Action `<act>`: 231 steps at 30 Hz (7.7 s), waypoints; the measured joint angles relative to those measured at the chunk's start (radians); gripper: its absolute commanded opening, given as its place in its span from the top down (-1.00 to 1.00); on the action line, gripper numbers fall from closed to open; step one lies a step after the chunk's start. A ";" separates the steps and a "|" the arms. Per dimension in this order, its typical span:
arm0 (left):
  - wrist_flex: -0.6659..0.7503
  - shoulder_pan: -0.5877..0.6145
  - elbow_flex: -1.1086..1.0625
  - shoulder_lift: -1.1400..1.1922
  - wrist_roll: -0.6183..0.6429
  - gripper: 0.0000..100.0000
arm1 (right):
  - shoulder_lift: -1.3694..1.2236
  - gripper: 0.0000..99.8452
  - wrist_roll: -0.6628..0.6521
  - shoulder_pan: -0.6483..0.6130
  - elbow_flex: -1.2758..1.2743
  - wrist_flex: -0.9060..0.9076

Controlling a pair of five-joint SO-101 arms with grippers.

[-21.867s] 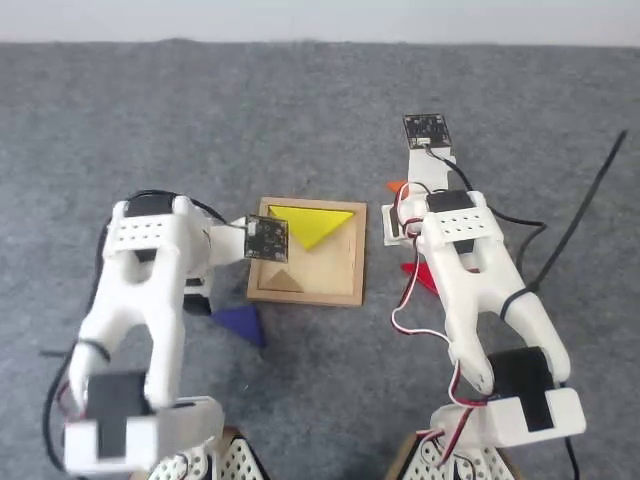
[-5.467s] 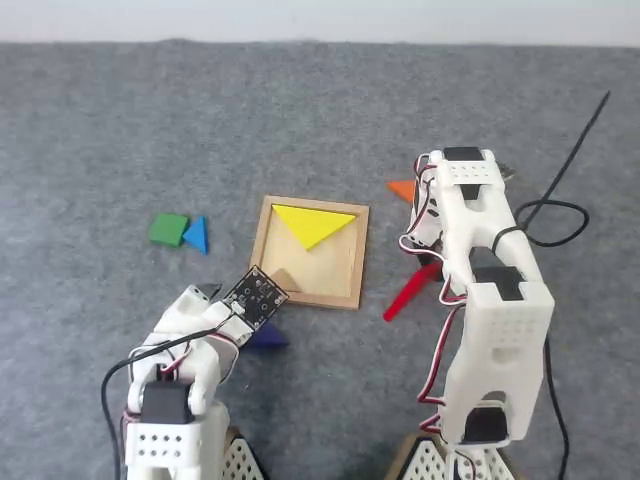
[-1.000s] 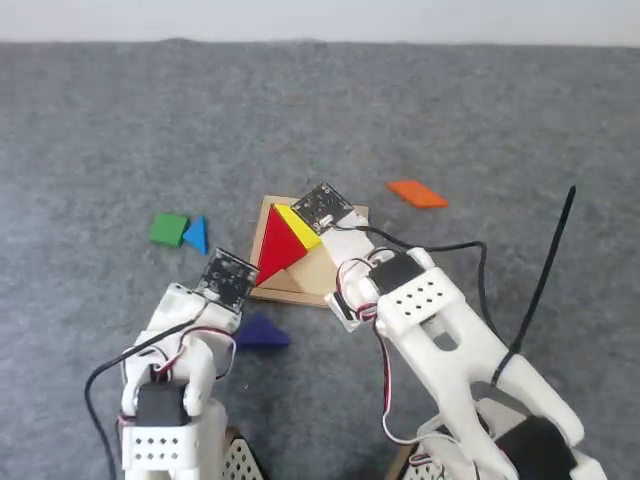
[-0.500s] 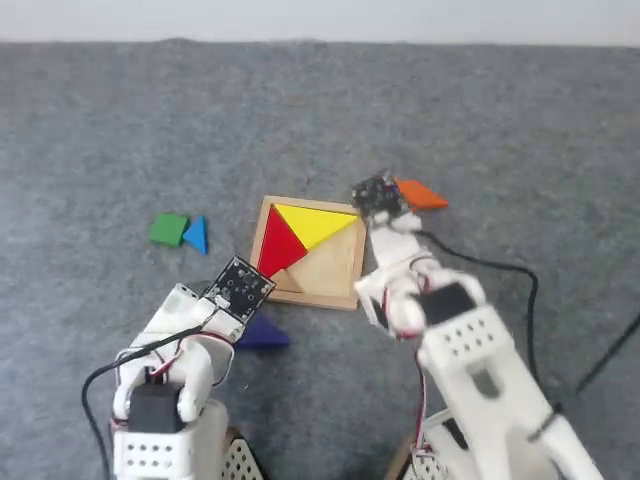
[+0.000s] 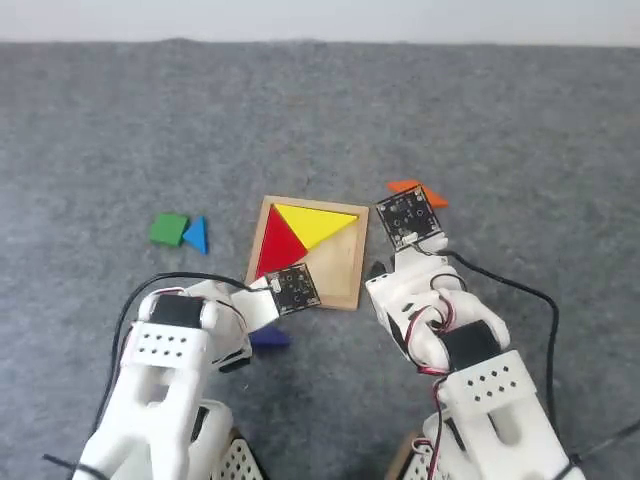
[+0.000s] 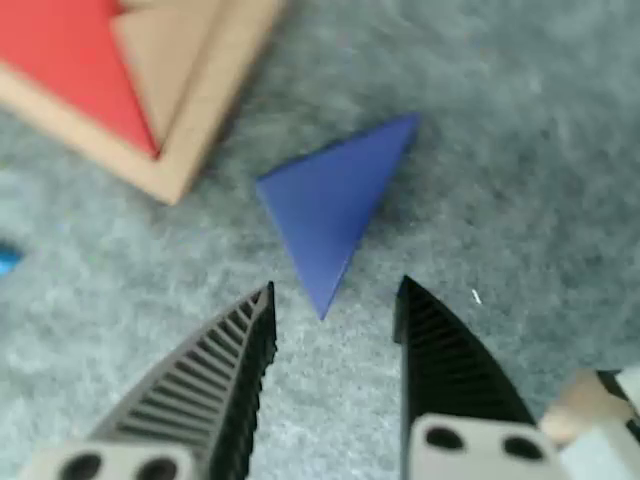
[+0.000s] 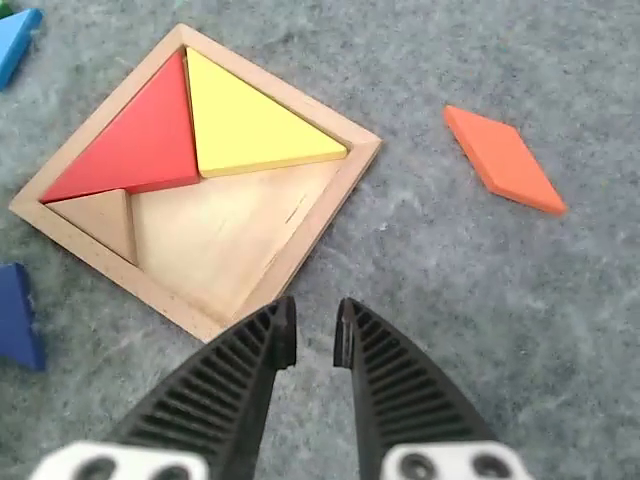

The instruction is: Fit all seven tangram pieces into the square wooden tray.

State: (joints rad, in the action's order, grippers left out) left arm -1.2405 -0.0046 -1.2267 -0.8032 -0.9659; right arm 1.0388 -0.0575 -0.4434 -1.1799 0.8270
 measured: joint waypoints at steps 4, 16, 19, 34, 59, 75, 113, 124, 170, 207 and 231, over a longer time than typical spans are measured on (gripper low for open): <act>0.060 0.003 -0.038 0.005 -0.020 0.57 | 0.000 0.83 0.000 -0.003 0.000 0.000; 0.190 -0.218 -0.091 0.005 0.037 0.52 | 0.000 0.83 0.003 0.046 0.000 0.000; 0.193 -0.226 -0.091 0.005 0.029 0.52 | 0.000 0.83 0.003 0.064 0.000 0.000; 0.089 -0.181 0.198 0.471 -0.060 0.54 | 0.000 0.83 0.003 0.063 0.000 -0.002; -0.044 -0.118 0.491 0.845 -0.034 0.67 | 0.000 0.83 0.006 0.061 0.000 -0.002; -0.041 -0.110 0.483 0.790 0.038 0.63 | 0.000 0.83 0.006 0.061 0.000 -0.002; 0.058 0.074 0.318 0.669 0.040 0.55 | 0.000 0.83 0.006 0.061 0.000 -0.002; 0.021 -0.005 0.388 0.756 0.146 0.55 | 0.000 0.83 0.006 0.061 0.000 -0.002; -0.038 0.051 0.453 0.827 0.213 0.67 | 0.000 0.83 0.006 0.061 0.000 -0.002; -0.104 -0.074 0.298 0.350 0.348 0.76 | 0.000 0.83 0.006 0.061 0.000 -0.002; 0.052 0.012 0.311 0.667 0.285 0.51 | 0.000 0.83 0.006 0.061 0.000 -0.002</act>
State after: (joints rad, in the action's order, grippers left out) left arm -1.1884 0.0077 -0.9152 -0.1358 -0.6805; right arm 1.0388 -0.0514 -0.3821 -1.1799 0.8255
